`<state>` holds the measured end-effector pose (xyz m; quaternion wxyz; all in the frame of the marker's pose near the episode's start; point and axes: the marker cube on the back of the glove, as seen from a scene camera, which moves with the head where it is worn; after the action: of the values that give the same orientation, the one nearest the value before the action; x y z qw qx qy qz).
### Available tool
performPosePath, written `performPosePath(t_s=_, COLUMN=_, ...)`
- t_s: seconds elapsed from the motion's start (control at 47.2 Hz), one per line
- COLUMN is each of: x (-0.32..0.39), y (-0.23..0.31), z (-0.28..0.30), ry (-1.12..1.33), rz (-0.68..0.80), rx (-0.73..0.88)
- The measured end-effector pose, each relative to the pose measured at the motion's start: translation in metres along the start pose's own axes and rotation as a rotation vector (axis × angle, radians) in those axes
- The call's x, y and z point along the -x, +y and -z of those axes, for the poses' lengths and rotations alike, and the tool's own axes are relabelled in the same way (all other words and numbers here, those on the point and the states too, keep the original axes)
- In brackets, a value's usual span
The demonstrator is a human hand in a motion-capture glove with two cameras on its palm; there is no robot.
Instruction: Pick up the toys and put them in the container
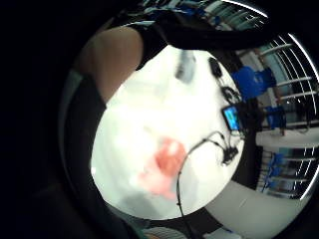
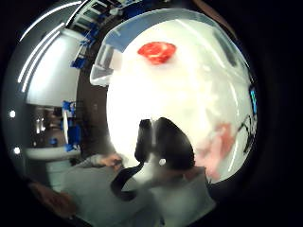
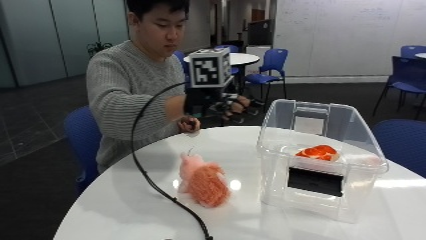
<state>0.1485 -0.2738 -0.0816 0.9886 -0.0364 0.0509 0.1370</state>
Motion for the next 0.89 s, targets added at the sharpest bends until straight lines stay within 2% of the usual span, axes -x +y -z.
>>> performPosePath(t_s=0.042, x=-0.011, y=0.025, z=-0.002, ry=0.055, rz=0.003, rx=-0.006)
performPosePath(t_s=0.148, x=-0.056, y=0.061, z=-0.003, ry=0.087, rz=-0.192, rx=0.0)
performPosePath(t_s=0.233, x=-0.07, y=0.076, z=-0.013, ry=0.07, rz=-0.231, rx=0.033)
performPosePath(t_s=0.424, x=-0.07, y=0.084, z=-0.068, ry=0.07, rz=-0.243, rx=0.157)
performPosePath(t_s=0.636, x=-0.073, y=0.091, z=-0.149, ry=0.112, rz=-0.321, rx=0.391)
performPosePath(t_s=0.891, x=-0.072, y=0.093, z=-0.176, ry=0.077, rz=-0.407, rx=0.336)
